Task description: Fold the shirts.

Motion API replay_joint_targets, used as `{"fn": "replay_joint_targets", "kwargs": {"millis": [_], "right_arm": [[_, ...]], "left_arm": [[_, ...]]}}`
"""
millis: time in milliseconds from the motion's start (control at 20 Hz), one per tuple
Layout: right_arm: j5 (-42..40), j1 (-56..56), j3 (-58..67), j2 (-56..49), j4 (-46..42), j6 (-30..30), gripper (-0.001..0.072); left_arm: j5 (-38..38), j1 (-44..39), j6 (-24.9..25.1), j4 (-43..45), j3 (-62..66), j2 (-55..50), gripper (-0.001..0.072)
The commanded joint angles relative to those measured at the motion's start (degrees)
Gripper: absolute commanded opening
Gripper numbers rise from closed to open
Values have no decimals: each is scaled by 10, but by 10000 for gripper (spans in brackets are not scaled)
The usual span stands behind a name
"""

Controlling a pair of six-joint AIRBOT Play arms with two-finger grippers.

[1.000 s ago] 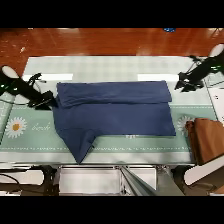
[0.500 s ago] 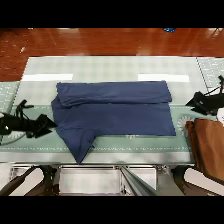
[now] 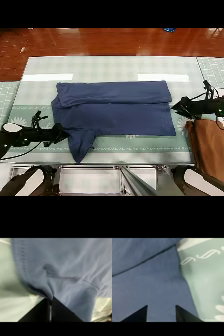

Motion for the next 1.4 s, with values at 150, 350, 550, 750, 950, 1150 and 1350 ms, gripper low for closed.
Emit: {"fn": "replay_joint_targets", "kwargs": {"millis": [150, 350, 550, 750, 950, 1150, 1350], "right_arm": [[97, -80, -60, 2, -122, 42, 408], [93, -78, -89, -7, -109, 39, 408], [83, -70, -89, -40, -80, 36, 408], [4, 9, -80, -72, -3, 11, 382], [41, 33, -7, -73, 57, -61, 22], [65, 32, 73, -72, 8, -54, 22], [56, 37, 154, -119, 16, -50, 22]], "left_arm": [[41, -40, -5, -3, -10, -4, 31], [41, -40, -5, -3, -10, -4, 31], [41, -40, -5, -3, -10, -4, 31], [41, -40, -4, -3, -7, -4, 31], [6, -40, 9, -3, 49, -4, 31], [-8, -40, 5, -3, 165, -8, 31], [-4, -44, -7, -4, 305, -96, 31]]}}
